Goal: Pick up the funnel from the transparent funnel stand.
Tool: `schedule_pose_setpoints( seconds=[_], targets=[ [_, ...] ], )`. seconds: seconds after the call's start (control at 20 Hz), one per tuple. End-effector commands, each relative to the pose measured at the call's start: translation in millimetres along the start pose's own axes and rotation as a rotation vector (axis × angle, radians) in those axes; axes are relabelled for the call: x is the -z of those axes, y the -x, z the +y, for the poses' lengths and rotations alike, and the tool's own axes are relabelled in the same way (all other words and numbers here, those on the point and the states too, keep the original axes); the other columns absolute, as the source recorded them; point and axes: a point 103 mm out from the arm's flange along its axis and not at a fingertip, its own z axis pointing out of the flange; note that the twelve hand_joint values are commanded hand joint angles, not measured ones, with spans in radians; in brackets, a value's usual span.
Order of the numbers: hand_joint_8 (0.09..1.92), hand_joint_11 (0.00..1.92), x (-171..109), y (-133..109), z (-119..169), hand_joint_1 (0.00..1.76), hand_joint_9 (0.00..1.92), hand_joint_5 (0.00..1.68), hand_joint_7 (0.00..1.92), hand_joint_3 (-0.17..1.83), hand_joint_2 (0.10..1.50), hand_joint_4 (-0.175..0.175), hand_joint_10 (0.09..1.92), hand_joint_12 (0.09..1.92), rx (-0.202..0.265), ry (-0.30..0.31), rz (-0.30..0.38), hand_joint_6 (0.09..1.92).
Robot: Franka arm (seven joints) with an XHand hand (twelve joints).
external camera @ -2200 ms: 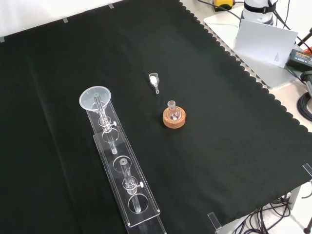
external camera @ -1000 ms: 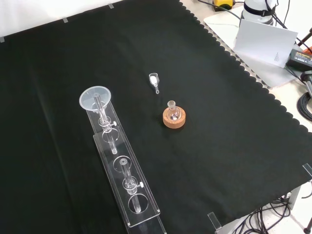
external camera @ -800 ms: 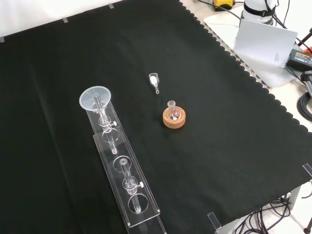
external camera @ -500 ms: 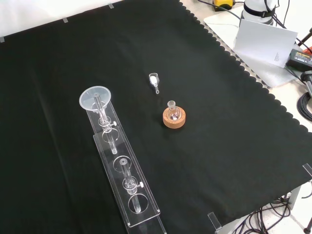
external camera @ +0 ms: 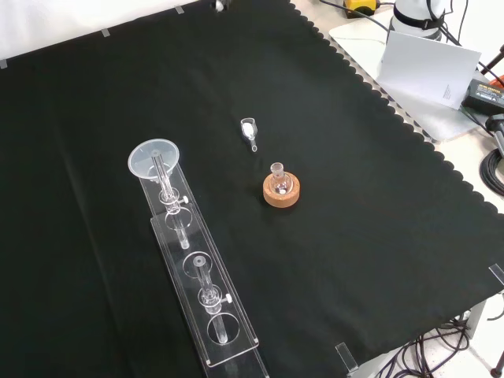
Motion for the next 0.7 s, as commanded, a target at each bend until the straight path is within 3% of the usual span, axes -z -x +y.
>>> schedule_pose_setpoints(
  seconds=[0.05, 0.2, 0.7],
  targets=[
    [0.09, 0.01, -14, -16, 21, 0.38, 0.00, 0.00, 0.01, 0.01, 0.66, 0.022, 0.09, 0.33, -0.005, -0.013, -0.048, 0.09],
    [0.09, 0.00, -22, -27, 29, 0.38, 0.00, 0.00, 0.02, 0.00, 0.66, 0.021, 0.09, 0.49, 0.015, -0.030, -0.053, 0.09],
    [0.09, 0.00, -44, -46, 47, 0.37, 0.00, 0.00, 0.03, 0.00, 0.66, 0.016, 0.09, 0.59, 0.065, -0.075, -0.056, 0.09]
  ],
)
